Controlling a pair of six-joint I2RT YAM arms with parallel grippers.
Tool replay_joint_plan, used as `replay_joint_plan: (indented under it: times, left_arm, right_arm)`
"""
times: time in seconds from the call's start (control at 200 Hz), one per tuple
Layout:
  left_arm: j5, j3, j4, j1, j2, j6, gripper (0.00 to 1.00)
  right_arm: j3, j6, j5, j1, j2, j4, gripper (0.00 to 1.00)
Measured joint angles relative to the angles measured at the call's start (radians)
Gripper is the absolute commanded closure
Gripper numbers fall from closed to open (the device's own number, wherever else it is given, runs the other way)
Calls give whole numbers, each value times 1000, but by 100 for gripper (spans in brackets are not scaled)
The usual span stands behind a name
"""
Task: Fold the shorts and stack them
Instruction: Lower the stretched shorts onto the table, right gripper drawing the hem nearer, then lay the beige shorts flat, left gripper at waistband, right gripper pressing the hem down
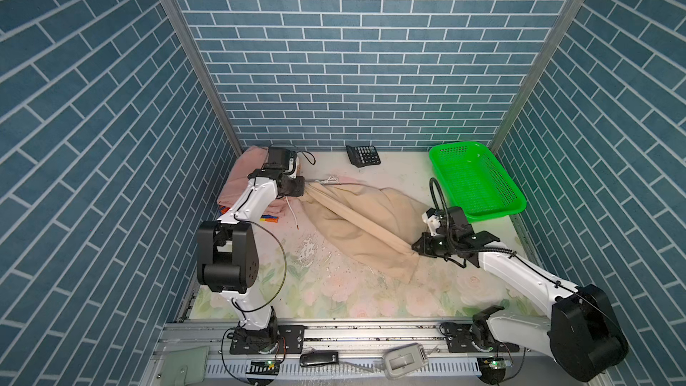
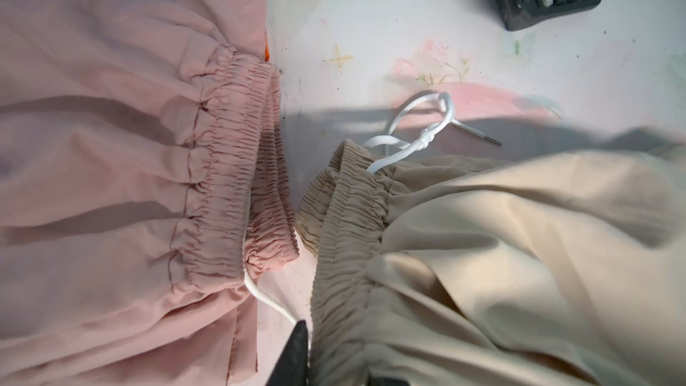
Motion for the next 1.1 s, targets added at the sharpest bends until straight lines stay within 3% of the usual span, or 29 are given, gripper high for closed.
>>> replay_joint_plan:
  times: [0.095,0.155,0.19,0.205,0.455,0.83,0.935,1.1]
  left_arm:
    - [-11,-48,40,6,-42,-25,44]
    - [-27,-80,63,11,-79,-43,23]
    - [-37,-92,68,13,-101,-53,3]
    - [-42,-97,71,14,-112,-46,1]
    - [-31,-196,170,36,-269,-168,0]
    - [194,-359,312,18,-194,-375,1]
    - [217,-402,318,18,-204,-401,0]
    - [262,-447,349,18,-253,-461,0]
  right_arm:
    - [-21,24,27,59,31,38,100]
    - [-31,31,38,80,54,56,100]
    - [-37,35,43,88,68,65,100]
    - [-39,38,45,90,72,69,100]
    - [-92,51,59,127,90,99,100]
    - [-93,50,71,130,94,78,100]
    - [-97,49,70,94,94,70,100]
    - [-97,33,72,-66,94,34,100]
